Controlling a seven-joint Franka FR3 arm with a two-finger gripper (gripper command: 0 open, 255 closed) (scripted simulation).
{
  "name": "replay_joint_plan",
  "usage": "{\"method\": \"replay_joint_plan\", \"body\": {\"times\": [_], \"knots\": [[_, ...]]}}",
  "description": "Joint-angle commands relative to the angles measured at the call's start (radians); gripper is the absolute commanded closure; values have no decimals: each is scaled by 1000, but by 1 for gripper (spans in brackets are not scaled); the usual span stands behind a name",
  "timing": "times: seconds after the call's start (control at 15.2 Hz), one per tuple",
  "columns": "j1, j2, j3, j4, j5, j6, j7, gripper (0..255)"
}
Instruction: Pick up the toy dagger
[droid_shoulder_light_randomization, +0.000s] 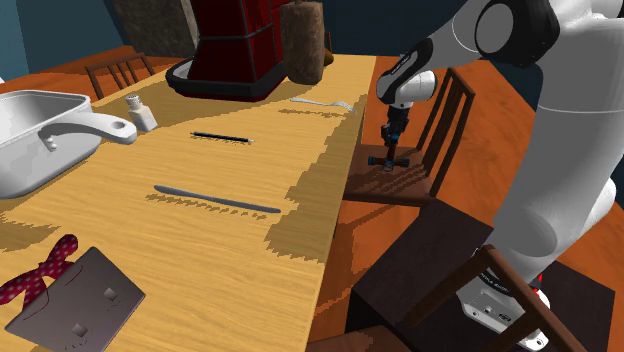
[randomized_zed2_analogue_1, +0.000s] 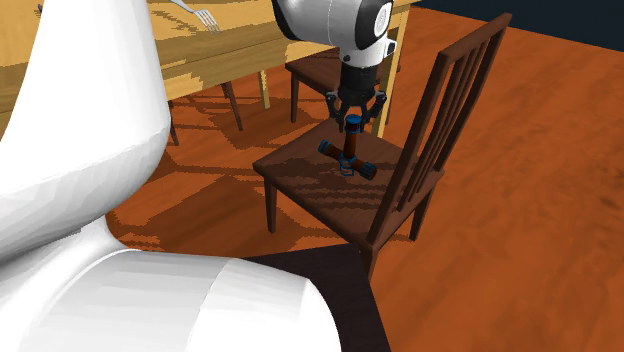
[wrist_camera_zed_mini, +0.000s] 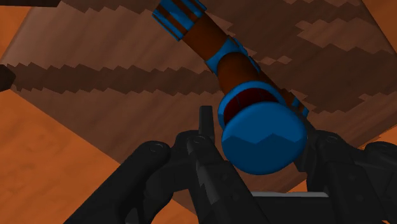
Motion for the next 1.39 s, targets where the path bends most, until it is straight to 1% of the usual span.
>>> {"method": "replay_joint_plan", "body": {"times": [0.0, 0.46, 1.32], "knots": [[0, 1, 0, -1, 0, 1, 0, 255], [0, 1, 0, 0, 0, 1, 0, 255], [15, -111, -19, 46, -58, -151, 41, 255]]}}
